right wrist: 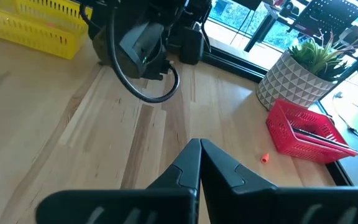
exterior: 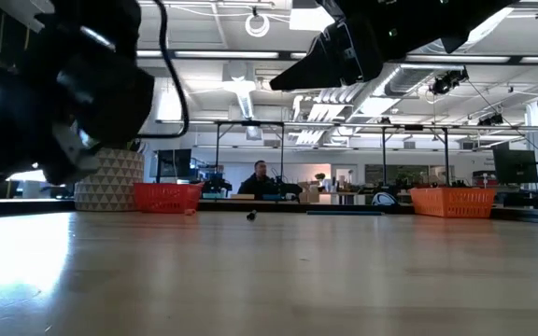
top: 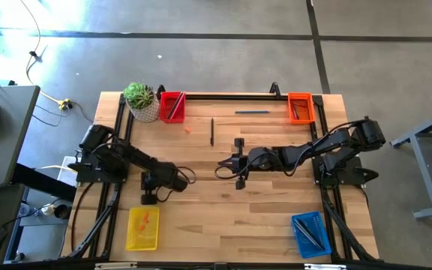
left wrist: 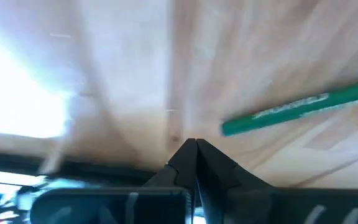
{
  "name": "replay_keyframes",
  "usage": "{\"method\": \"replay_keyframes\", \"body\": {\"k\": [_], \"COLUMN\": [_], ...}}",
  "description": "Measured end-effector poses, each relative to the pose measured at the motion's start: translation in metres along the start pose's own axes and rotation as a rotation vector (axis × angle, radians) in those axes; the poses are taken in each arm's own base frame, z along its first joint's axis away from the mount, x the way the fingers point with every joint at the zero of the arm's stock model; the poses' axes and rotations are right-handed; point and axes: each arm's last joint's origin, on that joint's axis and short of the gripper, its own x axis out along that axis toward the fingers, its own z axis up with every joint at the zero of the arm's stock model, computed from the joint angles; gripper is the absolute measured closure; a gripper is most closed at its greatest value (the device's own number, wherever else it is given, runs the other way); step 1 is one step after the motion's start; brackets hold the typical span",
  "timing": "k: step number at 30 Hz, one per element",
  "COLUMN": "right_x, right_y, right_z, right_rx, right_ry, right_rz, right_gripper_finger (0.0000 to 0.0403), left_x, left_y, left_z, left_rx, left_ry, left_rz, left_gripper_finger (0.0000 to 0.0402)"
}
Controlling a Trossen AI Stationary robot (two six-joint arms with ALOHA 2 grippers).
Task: Sort crayons/erasers/pens/pencils in bins
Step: Put the green crayon into the orange bin
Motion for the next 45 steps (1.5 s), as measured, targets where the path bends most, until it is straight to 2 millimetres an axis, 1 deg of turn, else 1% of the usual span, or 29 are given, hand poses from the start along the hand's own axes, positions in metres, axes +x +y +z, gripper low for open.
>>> {"method": "replay_keyframes", "body": {"k": [3,6,10,13,16,21,26,29,31,34,40,45], "right_x": [0.000,0.000,0.000,0.000,0.000,0.000,0.000,0.000,0.000,0.000,0.000,-0.001], "right_y": [0.000,0.001,0.002,0.002,0.002,0.002,0.002,0.002,0.002,0.003,0.003,0.003], "right_z": [-0.001,-0.003,-0.005,-0.006,-0.006,-0.006,-0.007,-0.007,-0.007,-0.007,-0.008,-0.009], "right_rx": [-0.001,-0.005,-0.006,-0.007,-0.007,-0.006,-0.006,-0.007,-0.007,-0.007,-0.005,0.007], "right_ry": [0.007,0.027,0.054,0.060,0.061,0.061,0.067,0.069,0.070,0.070,0.084,0.092], "right_rz": [0.002,0.009,0.018,0.020,0.020,0.021,0.023,0.024,0.024,0.024,0.028,0.031], "right_gripper_finger": [0.0403,0.0403,0.0403,0.0403,0.0403,0.0403,0.0403,0.0403,0.0403,0.0403,0.0403,0.0403], "left_x": [-0.014,-0.024,-0.035,-0.039,-0.037,-0.021,-0.014,-0.010,-0.008,-0.004,0.010,0.010], "left_y": [0.001,0.002,-0.005,-0.013,-0.020,-0.035,-0.047,-0.050,-0.050,-0.051,-0.051,-0.051], "left_z": [-0.003,-0.009,-0.026,-0.041,-0.050,-0.050,-0.044,-0.041,-0.039,-0.035,-0.029,-0.030], "left_rx": [0.038,0.096,0.283,0.462,0.614,0.794,0.870,0.874,0.874,0.873,0.876,0.883], "left_ry": [-0.051,-0.139,-0.341,-0.460,-0.494,-0.478,-0.517,-0.494,-0.476,-0.446,-0.397,-0.415], "left_rz": [0.052,0.048,0.027,0.079,0.127,0.189,0.275,0.288,0.287,0.296,0.299,0.308], "left_gripper_finger": [0.0401,0.0401,0.0401,0.0396,0.0378,0.0331,0.0290,0.0279,0.0280,0.0291,0.0330,0.0367]}}
